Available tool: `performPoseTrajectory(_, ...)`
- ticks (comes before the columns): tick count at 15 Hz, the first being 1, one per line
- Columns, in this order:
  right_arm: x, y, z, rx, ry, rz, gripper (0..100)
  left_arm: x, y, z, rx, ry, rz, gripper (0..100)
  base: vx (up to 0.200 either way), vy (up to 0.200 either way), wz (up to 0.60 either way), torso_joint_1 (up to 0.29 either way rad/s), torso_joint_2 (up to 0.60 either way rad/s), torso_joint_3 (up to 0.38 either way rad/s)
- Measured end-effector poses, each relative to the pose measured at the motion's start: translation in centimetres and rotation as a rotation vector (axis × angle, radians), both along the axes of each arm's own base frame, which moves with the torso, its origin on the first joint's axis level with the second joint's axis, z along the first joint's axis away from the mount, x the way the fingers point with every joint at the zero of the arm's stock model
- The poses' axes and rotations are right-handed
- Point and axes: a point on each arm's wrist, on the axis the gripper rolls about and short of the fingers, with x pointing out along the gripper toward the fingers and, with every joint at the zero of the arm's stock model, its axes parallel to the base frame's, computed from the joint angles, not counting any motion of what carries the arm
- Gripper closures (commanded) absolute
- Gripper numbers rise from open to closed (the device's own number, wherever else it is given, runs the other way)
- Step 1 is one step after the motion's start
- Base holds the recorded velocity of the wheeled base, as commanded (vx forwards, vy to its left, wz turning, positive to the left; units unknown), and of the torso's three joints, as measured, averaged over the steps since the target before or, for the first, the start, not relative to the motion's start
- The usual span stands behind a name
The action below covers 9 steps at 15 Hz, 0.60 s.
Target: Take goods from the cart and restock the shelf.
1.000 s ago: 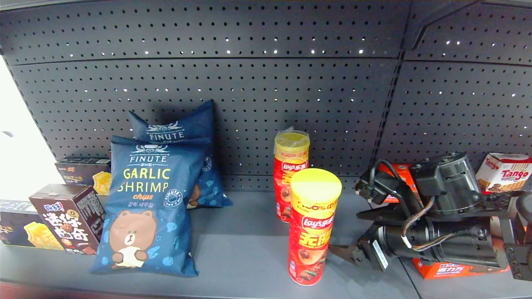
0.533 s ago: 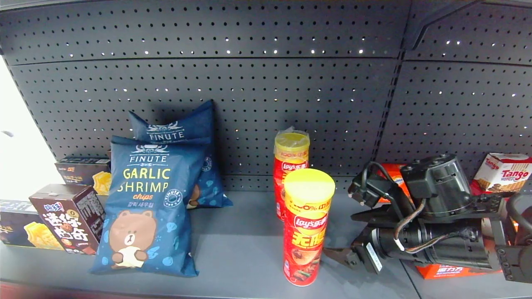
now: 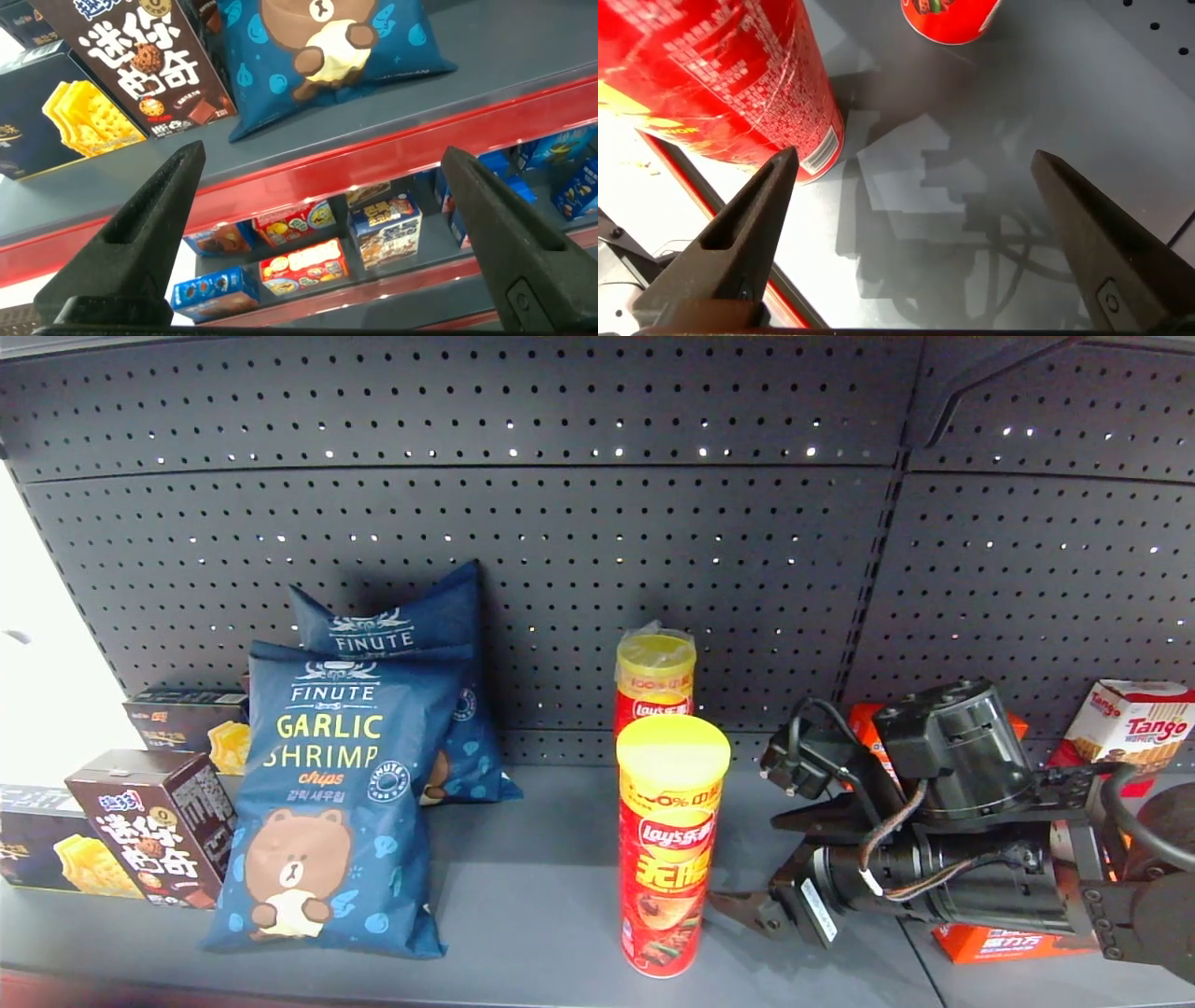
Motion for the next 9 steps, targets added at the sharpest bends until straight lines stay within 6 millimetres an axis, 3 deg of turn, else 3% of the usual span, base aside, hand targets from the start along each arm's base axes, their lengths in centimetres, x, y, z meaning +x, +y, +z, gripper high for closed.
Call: performPoseTrajectory(9, 0.06, 0.19, -0.25, -0.006, 0.007, 0.004, 0, -0.18, 0.05, -0.52, 0.0, 0.001, 0.0, 0, 0.0, 0.0, 0.0, 0.0, 0.0, 0.0)
